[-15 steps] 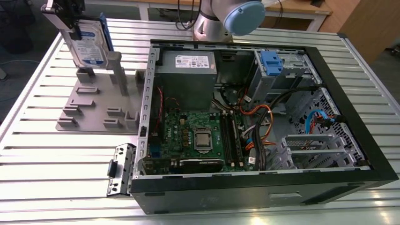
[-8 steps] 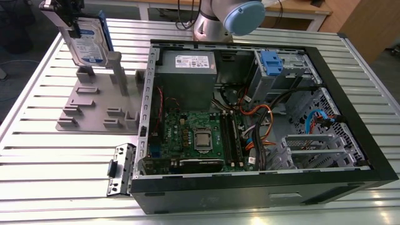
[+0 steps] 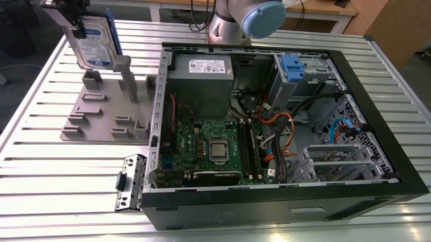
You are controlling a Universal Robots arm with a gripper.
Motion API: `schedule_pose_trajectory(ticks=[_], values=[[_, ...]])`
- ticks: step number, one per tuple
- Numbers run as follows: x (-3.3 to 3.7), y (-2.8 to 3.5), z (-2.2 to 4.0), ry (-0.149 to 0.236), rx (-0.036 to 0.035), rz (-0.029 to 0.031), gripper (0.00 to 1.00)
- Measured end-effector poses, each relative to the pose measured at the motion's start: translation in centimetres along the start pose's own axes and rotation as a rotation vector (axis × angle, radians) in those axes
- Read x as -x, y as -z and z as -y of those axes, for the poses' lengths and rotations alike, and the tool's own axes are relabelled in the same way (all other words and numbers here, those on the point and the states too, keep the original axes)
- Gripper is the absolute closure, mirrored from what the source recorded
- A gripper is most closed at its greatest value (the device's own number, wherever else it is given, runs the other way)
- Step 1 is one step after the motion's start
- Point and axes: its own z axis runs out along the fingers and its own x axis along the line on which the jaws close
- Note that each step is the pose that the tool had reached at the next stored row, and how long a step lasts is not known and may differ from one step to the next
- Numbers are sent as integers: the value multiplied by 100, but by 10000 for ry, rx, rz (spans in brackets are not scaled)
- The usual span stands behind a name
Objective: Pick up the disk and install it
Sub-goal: 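Pick up the disk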
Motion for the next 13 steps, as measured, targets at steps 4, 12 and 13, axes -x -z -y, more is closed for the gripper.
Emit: schedule_pose_trajectory(ticks=[4, 12, 13], values=[[0, 35, 0, 0, 0, 0, 64], [-1, 106, -2, 0, 0, 1, 64], [-1, 115, -2, 0, 0, 0, 64]])
